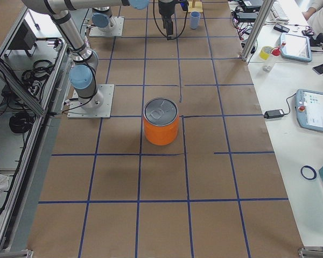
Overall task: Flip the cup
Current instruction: 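Release the upright cup and raise the left gripper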
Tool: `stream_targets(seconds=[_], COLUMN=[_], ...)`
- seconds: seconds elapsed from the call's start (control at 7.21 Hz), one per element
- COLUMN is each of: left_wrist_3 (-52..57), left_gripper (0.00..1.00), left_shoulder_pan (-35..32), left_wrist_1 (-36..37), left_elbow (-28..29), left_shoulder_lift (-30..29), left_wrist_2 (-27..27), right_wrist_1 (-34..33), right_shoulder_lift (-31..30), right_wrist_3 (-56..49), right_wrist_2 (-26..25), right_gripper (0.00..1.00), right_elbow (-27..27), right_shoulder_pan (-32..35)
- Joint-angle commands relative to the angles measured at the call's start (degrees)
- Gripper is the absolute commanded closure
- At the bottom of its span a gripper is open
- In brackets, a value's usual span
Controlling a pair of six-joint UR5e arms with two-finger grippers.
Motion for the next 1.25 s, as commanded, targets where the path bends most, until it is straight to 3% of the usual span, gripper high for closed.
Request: stream_targets(seconds=[0.0,0.28,1.11], left_wrist_3=[-6.0,-10.6,-14.1], left_gripper=[0.0,0.0,0.0], left_shoulder_pan=[-1.4,-1.6,-2.0], left_wrist_1=[-4.0,-4.4,-6.6], left_elbow=[-2.0,-6.1,-5.6], left_shoulder_lift=[7.7,8.7,8.9], left_wrist_2=[0.1,2.1,-1.0], right_wrist_1=[0.0,0.2,-1.8], right_shoulder_lift=[-0.2,-0.1,0.2], right_wrist_3=[0.9,2.4,2.4], right_wrist_2=[-1.8,-1.5,-0.8], right_gripper=[0.0,0.0,0.0], right_elbow=[0.0,0.1,0.5], right_shoulder_pan=[-0.1,-0.1,-0.2])
